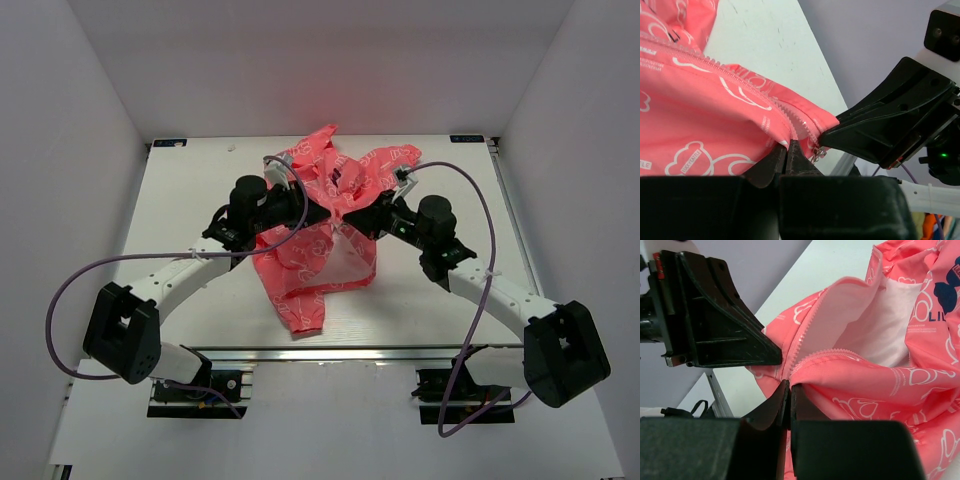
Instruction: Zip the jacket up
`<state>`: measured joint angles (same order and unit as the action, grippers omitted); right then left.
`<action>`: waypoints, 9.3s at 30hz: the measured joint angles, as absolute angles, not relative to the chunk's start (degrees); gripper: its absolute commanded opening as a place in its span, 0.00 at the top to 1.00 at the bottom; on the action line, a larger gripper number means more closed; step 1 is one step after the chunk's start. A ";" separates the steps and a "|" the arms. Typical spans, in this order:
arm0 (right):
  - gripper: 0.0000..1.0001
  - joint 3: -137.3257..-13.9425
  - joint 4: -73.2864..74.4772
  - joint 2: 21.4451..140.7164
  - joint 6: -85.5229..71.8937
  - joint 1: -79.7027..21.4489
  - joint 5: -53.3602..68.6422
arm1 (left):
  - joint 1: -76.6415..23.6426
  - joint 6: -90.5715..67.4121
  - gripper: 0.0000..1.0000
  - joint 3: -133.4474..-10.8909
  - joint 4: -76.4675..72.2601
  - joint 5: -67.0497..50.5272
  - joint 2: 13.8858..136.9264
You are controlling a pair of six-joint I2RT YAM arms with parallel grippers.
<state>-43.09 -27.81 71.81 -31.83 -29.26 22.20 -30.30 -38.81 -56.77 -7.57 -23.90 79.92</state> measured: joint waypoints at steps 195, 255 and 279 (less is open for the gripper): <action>1.00 -41.08 -53.32 76.77 -54.78 -24.12 37.19 | -31.00 -32.18 1.00 -55.92 -15.14 -31.22 76.86; 1.00 -45.25 -42.63 77.38 -48.18 -25.91 41.76 | -27.27 -48.95 1.00 -43.44 -38.65 -39.81 77.06; 0.57 -49.67 -36.29 79.31 -45.87 -27.46 41.04 | -27.53 -45.19 1.00 -43.55 -34.06 -38.85 75.75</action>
